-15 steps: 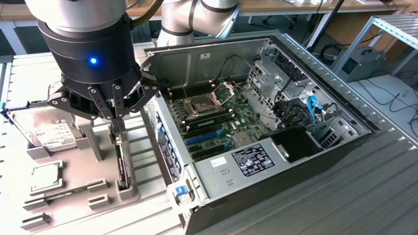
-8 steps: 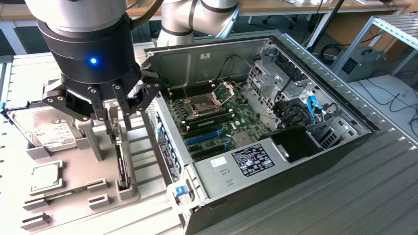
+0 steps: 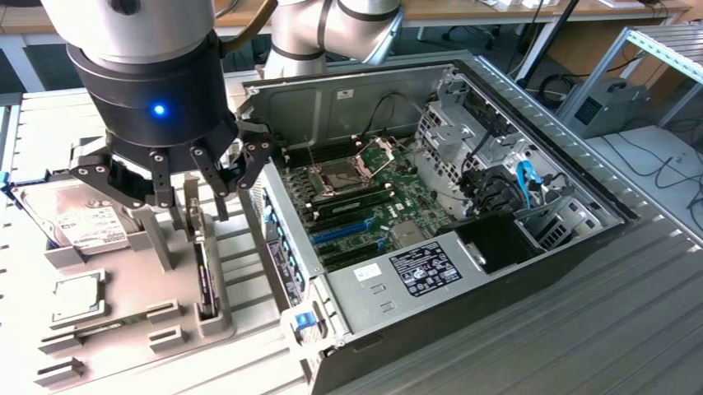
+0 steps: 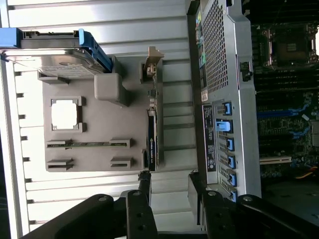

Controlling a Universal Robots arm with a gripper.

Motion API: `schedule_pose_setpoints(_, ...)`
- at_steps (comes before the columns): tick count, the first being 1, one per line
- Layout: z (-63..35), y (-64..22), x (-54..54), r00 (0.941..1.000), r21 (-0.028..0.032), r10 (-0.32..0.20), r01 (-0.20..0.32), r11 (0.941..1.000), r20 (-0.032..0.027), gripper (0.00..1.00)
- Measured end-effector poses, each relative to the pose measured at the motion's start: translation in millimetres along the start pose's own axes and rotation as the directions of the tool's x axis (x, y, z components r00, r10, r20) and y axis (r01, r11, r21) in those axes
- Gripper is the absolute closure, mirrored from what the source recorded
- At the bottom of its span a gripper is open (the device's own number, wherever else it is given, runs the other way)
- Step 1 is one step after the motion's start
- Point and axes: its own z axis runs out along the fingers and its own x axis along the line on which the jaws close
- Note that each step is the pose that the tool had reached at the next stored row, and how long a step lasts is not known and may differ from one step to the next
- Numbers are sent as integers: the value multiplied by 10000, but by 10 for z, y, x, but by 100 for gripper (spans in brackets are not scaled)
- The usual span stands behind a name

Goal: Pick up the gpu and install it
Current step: 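Pick up the gpu and move the gpu toward the slot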

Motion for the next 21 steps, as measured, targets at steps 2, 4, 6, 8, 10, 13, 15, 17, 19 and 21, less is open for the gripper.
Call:
schedule_pose_setpoints(2,30,2,1,10000,1,0,0,10000,-1,56)
schedule_pose_setpoints(4,57,9,3,10000,1,2,-2,10000,0,56)
schedule_pose_setpoints(6,89,28,4,10000,0,0,0,10000,0,56)
schedule_pose_setpoints(8,118,58,8,10000,1,1,-1,10000,0,56)
schedule_pose_setpoints(10,154,80,10,10000,-1,1,-1,10000,1,56)
schedule_pose_setpoints(13,213,95,18,10000,-1,0,0,10000,1,56)
schedule_pose_setpoints(15,250,100,22,10000,0,0,0,10000,1,56)
schedule_pose_setpoints(17,287,101,24,10000,-1,-1,1,10000,1,56)
schedule_pose_setpoints(19,336,100,29,10000,-1,0,0,10000,1,56)
schedule_pose_setpoints(21,374,98,33,10000,0,0,0,10000,0,56)
